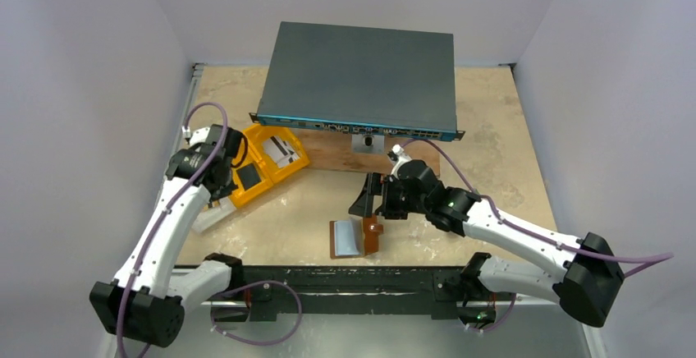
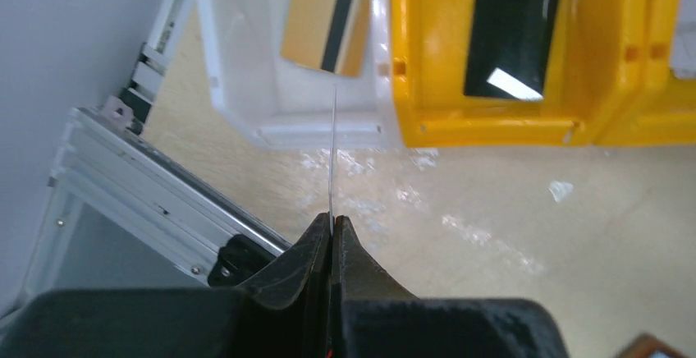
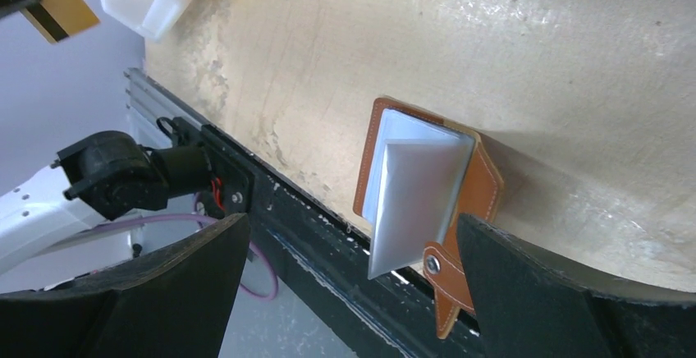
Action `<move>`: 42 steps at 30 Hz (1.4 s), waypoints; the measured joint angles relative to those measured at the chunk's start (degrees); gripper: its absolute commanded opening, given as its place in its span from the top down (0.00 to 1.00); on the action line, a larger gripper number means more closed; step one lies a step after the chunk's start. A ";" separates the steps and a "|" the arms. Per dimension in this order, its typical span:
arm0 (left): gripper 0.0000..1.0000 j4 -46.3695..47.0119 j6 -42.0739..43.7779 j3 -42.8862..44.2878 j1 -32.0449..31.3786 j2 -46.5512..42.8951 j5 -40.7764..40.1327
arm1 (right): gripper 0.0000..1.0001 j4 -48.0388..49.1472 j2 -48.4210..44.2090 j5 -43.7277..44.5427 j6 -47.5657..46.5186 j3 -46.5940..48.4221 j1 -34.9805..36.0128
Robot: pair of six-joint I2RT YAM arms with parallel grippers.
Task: Take the credit cards out of the card holder
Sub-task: Place the credit card in the storage box.
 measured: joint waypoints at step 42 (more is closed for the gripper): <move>0.27 16.15 14.82 0.13 23.12 -2.43 28.02 | 0.04 -3.58 1.73 7.78 -7.52 6.75 7.89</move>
